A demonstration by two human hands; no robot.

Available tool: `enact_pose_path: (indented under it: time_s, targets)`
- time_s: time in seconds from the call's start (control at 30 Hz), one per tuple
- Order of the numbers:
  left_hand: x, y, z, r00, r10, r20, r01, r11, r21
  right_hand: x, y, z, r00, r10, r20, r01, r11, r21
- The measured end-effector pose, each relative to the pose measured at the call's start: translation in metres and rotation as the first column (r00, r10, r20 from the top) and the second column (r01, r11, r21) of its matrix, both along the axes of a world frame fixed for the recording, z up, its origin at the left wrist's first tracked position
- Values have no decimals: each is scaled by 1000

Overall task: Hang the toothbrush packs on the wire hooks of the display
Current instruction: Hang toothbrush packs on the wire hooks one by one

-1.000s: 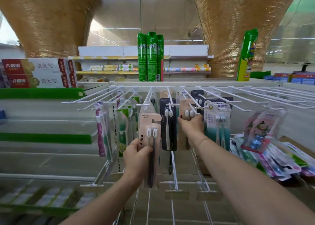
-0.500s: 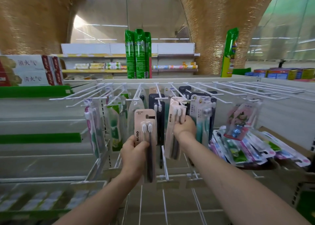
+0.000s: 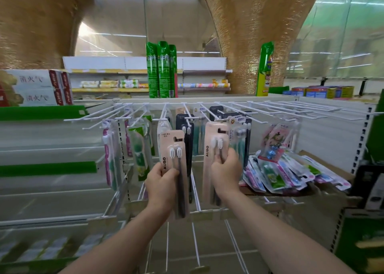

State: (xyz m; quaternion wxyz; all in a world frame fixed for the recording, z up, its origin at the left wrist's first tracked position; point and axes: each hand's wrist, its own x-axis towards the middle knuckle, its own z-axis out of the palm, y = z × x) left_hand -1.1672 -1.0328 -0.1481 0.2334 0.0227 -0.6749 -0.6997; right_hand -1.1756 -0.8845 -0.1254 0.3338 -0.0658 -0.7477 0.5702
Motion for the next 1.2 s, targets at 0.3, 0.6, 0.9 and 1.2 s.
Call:
enact_pose_path:
  time_s: [0.3,0.6,0.9,1.2]
  targets:
    - [5,-28,8,999,-9,-32,9,1000,7,-7,-34,12,963,257,80,-263,961,82]
    - [11,-41,8,1000,-4,-22,2,998,-68,-28,-54,27,956,261,137,-259,965,-29]
    - [9,-39,9,1000,7,0,-7,998,-56,-28,-51,16,980,201,3,-200,974,-102]
    - [7,-42,10,999,-29,-18,28,998,-54,-38,-44,21,972,221,74,-215,973,-87]
